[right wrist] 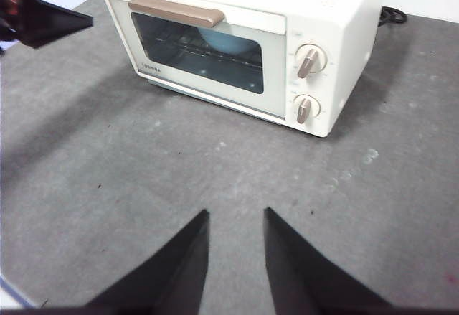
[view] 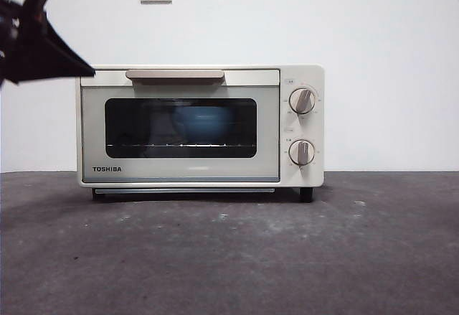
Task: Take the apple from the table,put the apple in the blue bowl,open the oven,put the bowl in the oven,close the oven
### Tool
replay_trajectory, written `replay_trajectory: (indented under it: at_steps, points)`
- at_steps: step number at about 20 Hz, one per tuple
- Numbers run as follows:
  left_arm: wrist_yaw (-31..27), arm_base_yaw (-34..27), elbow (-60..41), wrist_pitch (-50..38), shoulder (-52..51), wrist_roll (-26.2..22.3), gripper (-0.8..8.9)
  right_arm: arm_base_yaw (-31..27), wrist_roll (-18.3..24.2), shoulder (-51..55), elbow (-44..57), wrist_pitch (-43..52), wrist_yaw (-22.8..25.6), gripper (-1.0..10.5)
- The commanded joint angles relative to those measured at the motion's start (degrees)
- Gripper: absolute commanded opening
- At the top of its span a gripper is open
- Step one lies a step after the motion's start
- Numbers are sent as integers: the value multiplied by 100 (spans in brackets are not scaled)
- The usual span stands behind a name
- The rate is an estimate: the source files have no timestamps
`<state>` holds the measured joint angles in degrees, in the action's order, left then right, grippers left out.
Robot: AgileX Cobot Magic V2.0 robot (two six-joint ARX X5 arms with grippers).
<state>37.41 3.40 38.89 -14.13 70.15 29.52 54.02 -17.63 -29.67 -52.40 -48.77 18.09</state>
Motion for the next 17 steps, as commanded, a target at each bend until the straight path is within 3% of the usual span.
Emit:
replay_trajectory:
  at_steps: [1, 9, 17]
  points:
    - [-343, 214, 92, 831, -614, -756, 7, 63, 280, 37, 293, 472, -46, 122]
    - [-1220, 863, 92, 2881, -2385, -1156, 7, 61, 691, 17, 1368, 2568, -1023, 121]
    - [-1829, 1060, 92, 3965, -3517, -1239, 7, 59, 940, 15, 1464, 2949, -1196, 4]
